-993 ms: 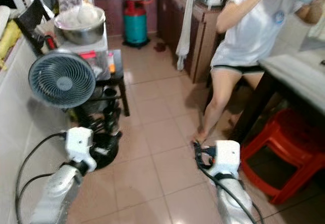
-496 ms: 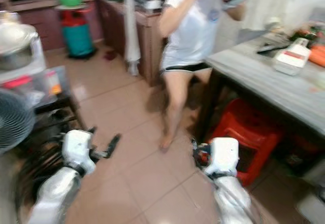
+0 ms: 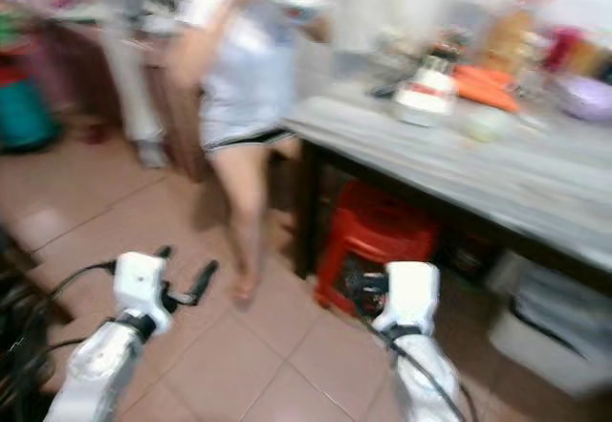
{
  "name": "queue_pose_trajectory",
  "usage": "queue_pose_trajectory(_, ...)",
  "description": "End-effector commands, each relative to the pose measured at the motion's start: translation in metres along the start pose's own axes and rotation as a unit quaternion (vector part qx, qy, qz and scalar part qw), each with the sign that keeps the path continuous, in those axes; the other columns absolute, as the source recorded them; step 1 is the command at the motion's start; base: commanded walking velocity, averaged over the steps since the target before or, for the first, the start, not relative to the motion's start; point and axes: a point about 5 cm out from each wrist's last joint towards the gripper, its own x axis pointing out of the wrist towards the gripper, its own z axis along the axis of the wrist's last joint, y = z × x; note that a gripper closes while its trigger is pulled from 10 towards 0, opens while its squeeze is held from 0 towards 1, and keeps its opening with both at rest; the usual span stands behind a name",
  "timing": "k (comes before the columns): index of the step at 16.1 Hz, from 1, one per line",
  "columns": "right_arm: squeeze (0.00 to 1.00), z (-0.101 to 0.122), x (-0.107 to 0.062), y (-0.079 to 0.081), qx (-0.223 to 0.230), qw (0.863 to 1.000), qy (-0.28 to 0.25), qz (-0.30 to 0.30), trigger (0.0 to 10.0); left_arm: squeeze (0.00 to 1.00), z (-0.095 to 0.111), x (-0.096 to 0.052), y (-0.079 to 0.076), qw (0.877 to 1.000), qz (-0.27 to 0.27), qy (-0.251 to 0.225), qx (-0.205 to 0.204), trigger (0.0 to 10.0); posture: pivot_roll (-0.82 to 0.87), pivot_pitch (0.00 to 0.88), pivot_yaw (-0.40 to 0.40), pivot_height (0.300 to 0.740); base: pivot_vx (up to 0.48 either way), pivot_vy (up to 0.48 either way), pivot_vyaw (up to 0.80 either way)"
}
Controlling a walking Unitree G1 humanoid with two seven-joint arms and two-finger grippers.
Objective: Setting the table
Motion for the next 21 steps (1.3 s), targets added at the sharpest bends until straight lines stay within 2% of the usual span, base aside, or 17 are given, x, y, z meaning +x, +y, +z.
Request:
queue_pose_trajectory(1,0.00,0.004,-0.001,-0.008,-0.004,1.000,-0.004,-0.012,10.0,0.00,0.001,0.005,-0.004,1.000,0.004,0.000,0.009,10.0,0.03,0.000,0.012,0.740,0.000,0.000,0.00)
queue_pose_trajectory(4,0.00,0.006,-0.003,-0.011,0.017,1.000,0.003,-0.022,10.0,0.00,0.006,0.005,0.007,0.998,0.039,0.010,0.049,10.0,0.04,0.000,0.006,0.740,0.000,0.000,0.00)
queue_pose_trajectory(5,0.00,0.006,-0.004,-0.012,0.009,1.000,0.009,-0.024,10.0,0.00,0.007,0.004,0.008,0.998,0.037,0.006,0.056,10.0,0.04,0.000,0.002,0.740,0.000,0.000,0.00)
queue_pose_trajectory(6,0.00,0.008,-0.005,-0.013,-0.020,0.999,0.009,-0.023,10.0,0.00,0.010,0.000,0.010,0.998,0.026,0.004,0.056,10.0,0.04,0.000,0.002,0.740,0.000,0.000,0.00)
queue_pose_trajectory(7,0.00,0.010,-0.006,-0.013,-0.030,0.999,0.003,-0.023,10.0,0.00,0.010,-0.002,0.010,0.998,0.023,0.004,0.061,10.0,0.04,0.000,0.002,0.740,0.000,0.000,0.00)
queue_pose_trajectory(8,0.00,0.014,-0.009,-0.011,0.010,1.000,-0.006,-0.005,10.0,0.00,0.010,-0.006,0.008,0.998,0.019,0.007,0.062,10.0,0.04,0.000,0.004,0.740,0.000,0.000,0.00)
queue_pose_trajectory(9,0.00,0.017,-0.009,-0.013,-0.004,1.000,-0.013,-0.014,10.0,0.00,0.011,-0.008,0.005,0.998,0.010,0.005,0.067,10.0,0.04,0.000,0.004,0.740,0.000,0.000,0.00)
queue_pose_trajectory(10,0.00,0.016,-0.011,-0.015,-0.003,1.000,-0.004,-0.014,10.0,0.00,0.012,-0.009,-0.001,0.997,-0.003,0.003,0.072,10.0,0.03,0.000,0.006,0.740,0.000,0.000,0.00)
queue_pose_trajectory(12,0.00,0.015,-0.012,-0.016,-0.004,1.000,0.004,-0.015,10.0,0.00,0.014,-0.008,-0.003,0.996,-0.007,-0.003,0.085,10.0,0.03,0.000,0.006,0.740,0.000,0.000,0.00)
queue_pose_trajectory(14,0.00,0.015,-0.015,-0.016,0.000,0.999,-0.007,-0.033,10.0,0.00,0.008,-0.006,-0.006,0.998,-0.010,0.005,0.061,10.0,0.02,0.000,0.020,0.740,0.000,0.000,0.00)
queue_pose_trajectory(15,0.00,0.016,-0.014,-0.016,-0.009,0.999,-0.012,-0.032,10.0,0.00,0.007,-0.006,-0.004,0.998,0.006,0.004,0.065,10.0,0.02,0.000,0.020,0.740,0.000,0.000,0.00)
queue_pose_trajectory(16,0.00,0.015,-0.013,-0.014,0.002,0.999,-0.008,-0.040,10.0,0.00,0.004,-0.006,-0.004,0.999,0.024,0.008,0.043,10.0,0.02,0.000,0.021,0.740,0.000,0.000,-0.48)
queue_pose_trajectory(21,0.00,0.017,-0.006,-0.008,0.007,0.999,-0.010,-0.038,10.0,0.00,0.007,-0.003,0.001,0.998,0.035,0.008,0.052,10.0,0.03,0.000,0.012,0.740,0.000,0.000,-0.76)
